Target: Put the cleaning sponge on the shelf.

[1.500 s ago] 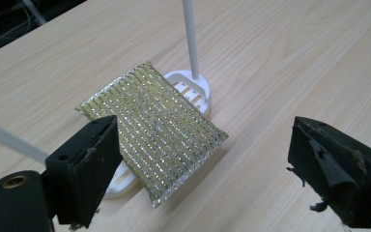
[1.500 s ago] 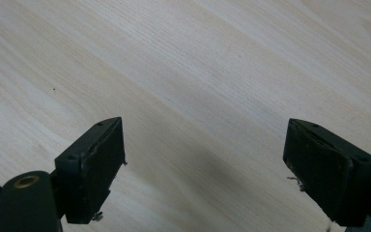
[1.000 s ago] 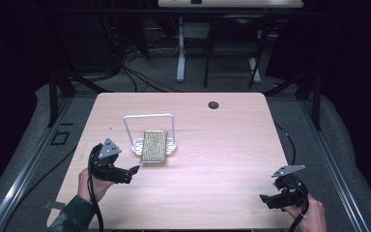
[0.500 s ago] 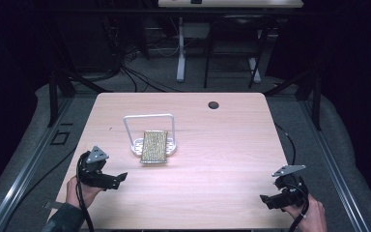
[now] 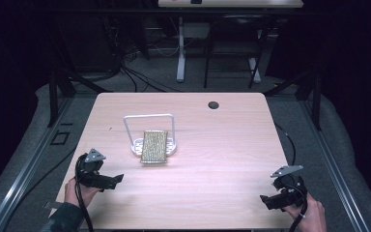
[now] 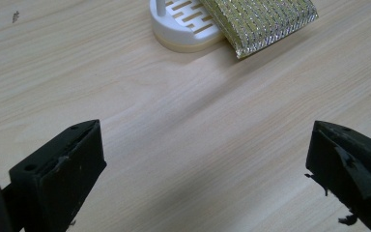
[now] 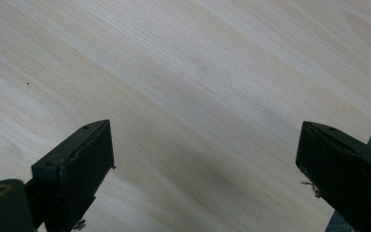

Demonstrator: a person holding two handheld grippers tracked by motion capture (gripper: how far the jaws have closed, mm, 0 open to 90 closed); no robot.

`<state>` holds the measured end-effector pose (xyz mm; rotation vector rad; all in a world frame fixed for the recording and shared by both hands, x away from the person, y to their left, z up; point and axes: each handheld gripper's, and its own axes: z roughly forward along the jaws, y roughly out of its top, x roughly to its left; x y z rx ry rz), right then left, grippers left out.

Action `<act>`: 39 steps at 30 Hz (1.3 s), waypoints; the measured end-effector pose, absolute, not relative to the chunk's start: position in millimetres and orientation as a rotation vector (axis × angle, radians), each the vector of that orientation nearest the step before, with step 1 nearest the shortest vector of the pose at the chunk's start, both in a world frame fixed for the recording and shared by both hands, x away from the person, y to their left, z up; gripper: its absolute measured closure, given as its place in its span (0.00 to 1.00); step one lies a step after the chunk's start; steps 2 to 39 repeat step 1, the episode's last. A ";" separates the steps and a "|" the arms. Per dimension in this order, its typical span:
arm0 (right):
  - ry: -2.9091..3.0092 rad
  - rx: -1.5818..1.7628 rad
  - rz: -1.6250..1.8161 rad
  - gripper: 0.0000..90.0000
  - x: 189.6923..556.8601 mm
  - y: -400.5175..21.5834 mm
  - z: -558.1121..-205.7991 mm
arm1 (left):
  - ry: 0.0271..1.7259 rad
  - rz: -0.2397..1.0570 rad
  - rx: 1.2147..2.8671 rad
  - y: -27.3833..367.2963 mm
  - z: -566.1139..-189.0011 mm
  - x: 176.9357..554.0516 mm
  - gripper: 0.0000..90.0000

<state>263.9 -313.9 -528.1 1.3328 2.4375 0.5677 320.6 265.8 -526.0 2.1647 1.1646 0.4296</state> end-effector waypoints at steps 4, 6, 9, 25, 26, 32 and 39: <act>2.439 1.342 0.563 0.07 263.1 -314.6 -528.2 | 1.167 0.424 2.166 264.8 -525.9 320.9 0.00; 2.439 1.342 0.563 0.07 263.1 -314.6 -528.2 | 1.167 0.424 2.166 264.8 -525.9 320.9 0.00; 2.439 1.342 0.563 0.07 263.1 -314.6 -528.2 | 1.167 0.424 2.166 264.8 -525.9 320.9 0.00; 2.439 1.342 0.563 0.07 263.1 -314.6 -528.2 | 1.167 0.424 2.166 264.8 -525.9 320.9 0.00; 2.439 1.342 0.563 0.07 263.1 -314.6 -528.2 | 1.167 0.424 2.166 264.8 -525.9 320.9 0.00; 2.439 1.342 0.563 0.07 263.1 -314.6 -528.2 | 1.167 0.424 2.166 264.8 -525.9 320.9 0.00; 2.439 1.342 0.563 0.07 263.1 -314.6 -528.2 | 1.167 0.424 2.166 264.8 -525.9 320.9 0.00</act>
